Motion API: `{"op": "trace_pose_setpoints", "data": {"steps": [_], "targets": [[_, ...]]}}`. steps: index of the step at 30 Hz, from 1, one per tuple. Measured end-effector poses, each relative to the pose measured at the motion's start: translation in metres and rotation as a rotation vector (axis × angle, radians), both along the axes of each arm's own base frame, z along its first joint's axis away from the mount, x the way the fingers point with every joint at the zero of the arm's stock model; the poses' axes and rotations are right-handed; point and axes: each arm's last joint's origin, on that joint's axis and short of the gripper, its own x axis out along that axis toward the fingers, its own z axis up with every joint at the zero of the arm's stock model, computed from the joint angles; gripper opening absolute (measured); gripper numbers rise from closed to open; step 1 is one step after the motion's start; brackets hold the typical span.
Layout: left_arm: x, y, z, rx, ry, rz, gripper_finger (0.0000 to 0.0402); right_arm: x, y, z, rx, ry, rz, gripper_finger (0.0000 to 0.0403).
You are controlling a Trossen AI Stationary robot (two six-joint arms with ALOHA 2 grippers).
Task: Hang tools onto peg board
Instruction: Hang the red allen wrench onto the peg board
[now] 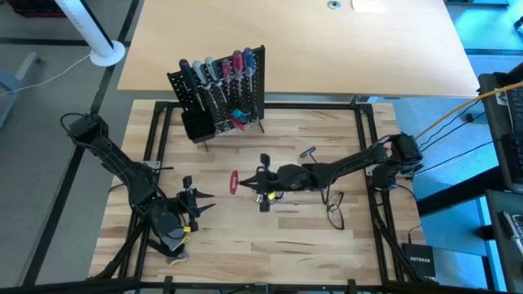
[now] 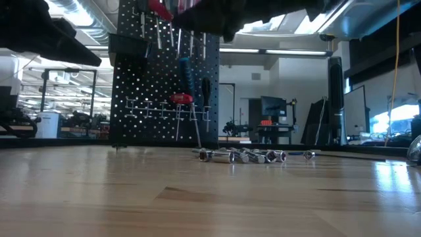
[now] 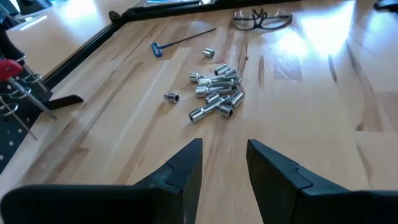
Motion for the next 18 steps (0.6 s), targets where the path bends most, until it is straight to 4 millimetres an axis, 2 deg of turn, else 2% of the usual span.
{"op": "trace_pose_setpoints", "data": {"steps": [15,18], "targets": [[0.007,-0.001,0.008,-0.034,-0.067,0.000,0.0116,0.000,0.006,0.004,0.059,-0.049,0.193,0.0003],[0.010,-0.001,0.011,-0.028,-0.087,-0.008,0.0126,0.000,0.006,0.004,0.076,-0.047,0.203,0.0003]]}}
